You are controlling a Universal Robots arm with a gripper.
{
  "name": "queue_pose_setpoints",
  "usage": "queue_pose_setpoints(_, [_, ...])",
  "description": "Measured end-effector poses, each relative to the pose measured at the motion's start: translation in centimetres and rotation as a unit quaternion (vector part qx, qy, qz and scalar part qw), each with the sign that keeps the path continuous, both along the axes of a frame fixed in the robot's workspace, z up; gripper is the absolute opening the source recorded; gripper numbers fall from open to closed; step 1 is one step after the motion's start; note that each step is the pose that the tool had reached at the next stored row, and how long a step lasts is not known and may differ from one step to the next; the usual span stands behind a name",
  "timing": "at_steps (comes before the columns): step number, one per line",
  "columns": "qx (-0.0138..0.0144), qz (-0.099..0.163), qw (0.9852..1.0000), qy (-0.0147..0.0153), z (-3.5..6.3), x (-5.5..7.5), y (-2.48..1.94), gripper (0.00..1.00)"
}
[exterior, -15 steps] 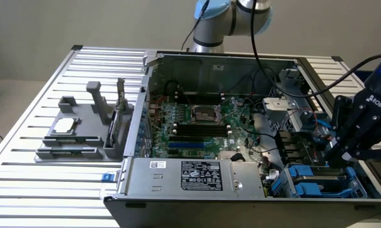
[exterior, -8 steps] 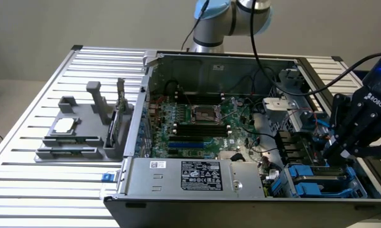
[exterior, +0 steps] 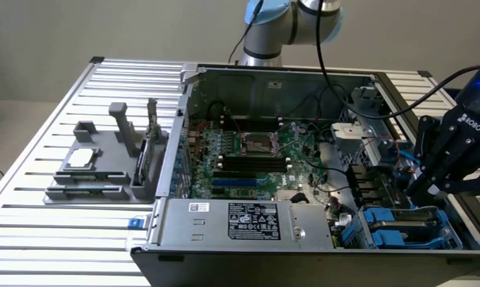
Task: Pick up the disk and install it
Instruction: 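Insert the first disk wire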
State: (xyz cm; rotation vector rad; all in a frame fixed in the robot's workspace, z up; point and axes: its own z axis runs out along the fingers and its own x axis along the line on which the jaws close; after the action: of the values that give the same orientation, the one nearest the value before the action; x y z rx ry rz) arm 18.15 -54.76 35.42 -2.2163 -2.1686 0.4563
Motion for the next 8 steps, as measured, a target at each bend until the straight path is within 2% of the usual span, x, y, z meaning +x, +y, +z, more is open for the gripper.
queue_pose_setpoints(3, [-0.002, 0.0, 1.0, 0.0061, -0.06, 0.5, 0.12, 0.16])
queue_pose_setpoints(8, [-0.0032, -0.002, 1.0, 0.0079, -0.29, 1.04, 0.16, 0.16])
